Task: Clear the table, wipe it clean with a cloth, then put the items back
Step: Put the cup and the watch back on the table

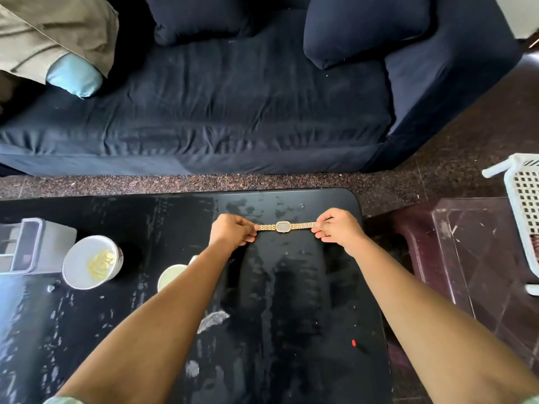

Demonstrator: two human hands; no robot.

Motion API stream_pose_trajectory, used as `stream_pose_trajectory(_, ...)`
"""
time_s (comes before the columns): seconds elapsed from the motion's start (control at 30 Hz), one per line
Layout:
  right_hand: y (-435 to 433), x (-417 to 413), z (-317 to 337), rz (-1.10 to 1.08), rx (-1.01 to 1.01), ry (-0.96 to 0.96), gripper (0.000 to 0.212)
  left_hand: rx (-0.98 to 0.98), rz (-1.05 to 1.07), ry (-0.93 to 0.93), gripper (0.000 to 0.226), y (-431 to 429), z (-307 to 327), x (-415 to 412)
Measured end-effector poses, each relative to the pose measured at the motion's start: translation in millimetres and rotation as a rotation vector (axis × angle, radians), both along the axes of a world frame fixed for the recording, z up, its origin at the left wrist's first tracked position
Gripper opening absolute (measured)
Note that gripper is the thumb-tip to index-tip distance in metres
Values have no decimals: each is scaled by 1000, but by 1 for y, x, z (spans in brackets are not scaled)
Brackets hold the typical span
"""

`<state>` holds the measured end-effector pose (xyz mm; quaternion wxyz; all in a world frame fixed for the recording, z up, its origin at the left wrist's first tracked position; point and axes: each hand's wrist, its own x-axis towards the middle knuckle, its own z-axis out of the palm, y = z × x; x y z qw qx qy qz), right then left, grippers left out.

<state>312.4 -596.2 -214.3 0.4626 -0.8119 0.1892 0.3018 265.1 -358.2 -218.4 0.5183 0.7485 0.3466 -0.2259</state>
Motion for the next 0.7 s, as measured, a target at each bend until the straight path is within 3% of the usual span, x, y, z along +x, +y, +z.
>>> stream_pose_trajectory(0.1,-2,0,-3,-101,-45,-21,15,71,21,4,11,6,-3,0)
stream_pose_trajectory(0.27,-3,-4,-8,-136,-136,-68,14,-47,89,51,6,7,-4,-3)
stream_pose_trajectory(0.37,0,-5,-9,-149,-189,-102,16,-85,94,76,15,7,-1,-1)
stream_pose_trajectory(0.7,10,-2,-4,-72,-333,-104,17,229,-42,20,17,9,4,-2)
